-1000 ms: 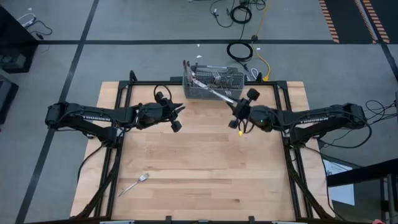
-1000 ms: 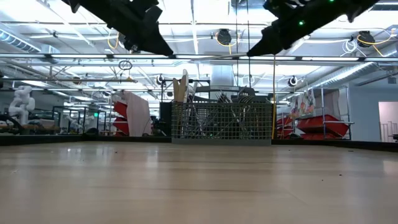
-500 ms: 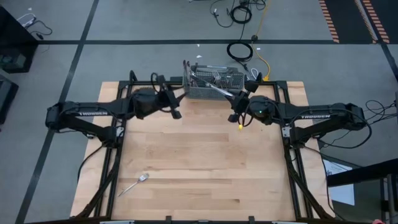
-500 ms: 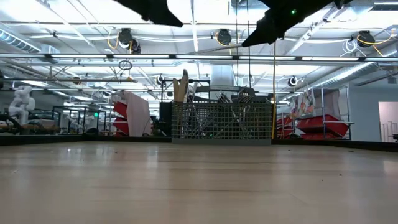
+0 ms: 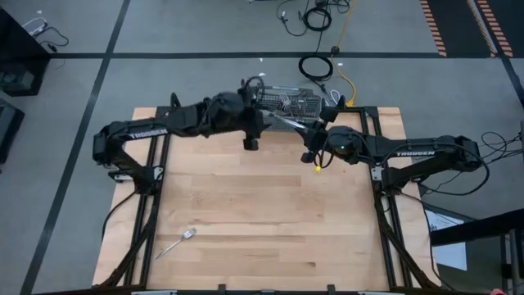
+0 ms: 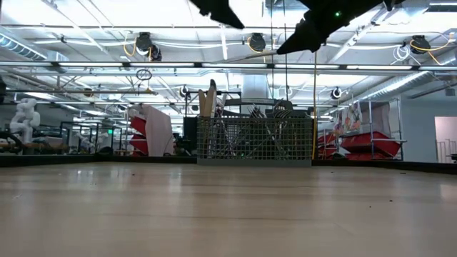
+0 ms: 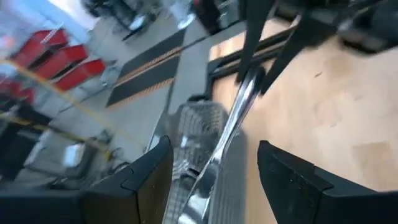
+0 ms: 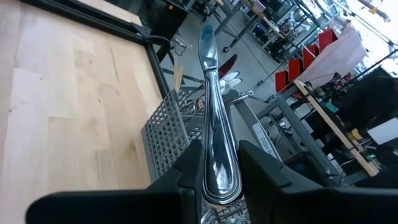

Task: Sort silverware

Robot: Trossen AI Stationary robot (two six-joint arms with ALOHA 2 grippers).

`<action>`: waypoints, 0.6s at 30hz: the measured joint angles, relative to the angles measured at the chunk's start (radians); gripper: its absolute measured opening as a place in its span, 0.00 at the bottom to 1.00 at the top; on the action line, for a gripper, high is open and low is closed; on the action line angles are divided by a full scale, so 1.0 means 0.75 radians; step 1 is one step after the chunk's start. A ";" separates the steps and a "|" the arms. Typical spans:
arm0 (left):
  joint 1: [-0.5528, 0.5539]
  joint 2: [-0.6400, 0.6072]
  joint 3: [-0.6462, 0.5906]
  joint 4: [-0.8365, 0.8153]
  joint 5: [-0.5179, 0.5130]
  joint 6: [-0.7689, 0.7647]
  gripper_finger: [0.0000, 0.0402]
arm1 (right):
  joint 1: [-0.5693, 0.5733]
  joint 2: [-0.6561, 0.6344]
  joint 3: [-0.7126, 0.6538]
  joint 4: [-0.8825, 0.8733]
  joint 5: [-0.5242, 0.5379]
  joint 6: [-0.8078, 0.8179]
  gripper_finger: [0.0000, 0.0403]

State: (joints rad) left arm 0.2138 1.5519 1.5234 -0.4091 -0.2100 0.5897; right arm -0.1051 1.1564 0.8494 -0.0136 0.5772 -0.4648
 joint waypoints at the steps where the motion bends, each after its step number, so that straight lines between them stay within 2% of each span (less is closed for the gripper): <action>1: 0.011 0.016 0.049 -0.040 0.040 0.000 0.58 | 0.000 0.000 0.000 -0.001 -0.002 -0.009 0.15; 4: 0.059 0.071 0.176 -0.146 0.136 -0.009 0.58 | 0.000 0.000 0.000 -0.008 -0.003 -0.015 0.15; 9: 0.142 0.158 0.313 -0.313 0.398 -0.092 0.58 | 0.000 0.000 0.000 -0.010 -0.005 -0.049 0.15; 18: 0.194 0.252 0.365 -0.319 0.589 -0.078 0.58 | 0.000 0.000 0.000 -0.010 -0.010 -0.095 0.15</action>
State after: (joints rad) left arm 0.3593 1.7407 1.7969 -0.6482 0.2319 0.5315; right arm -0.1051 1.1564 0.8494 -0.0213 0.5696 -0.5358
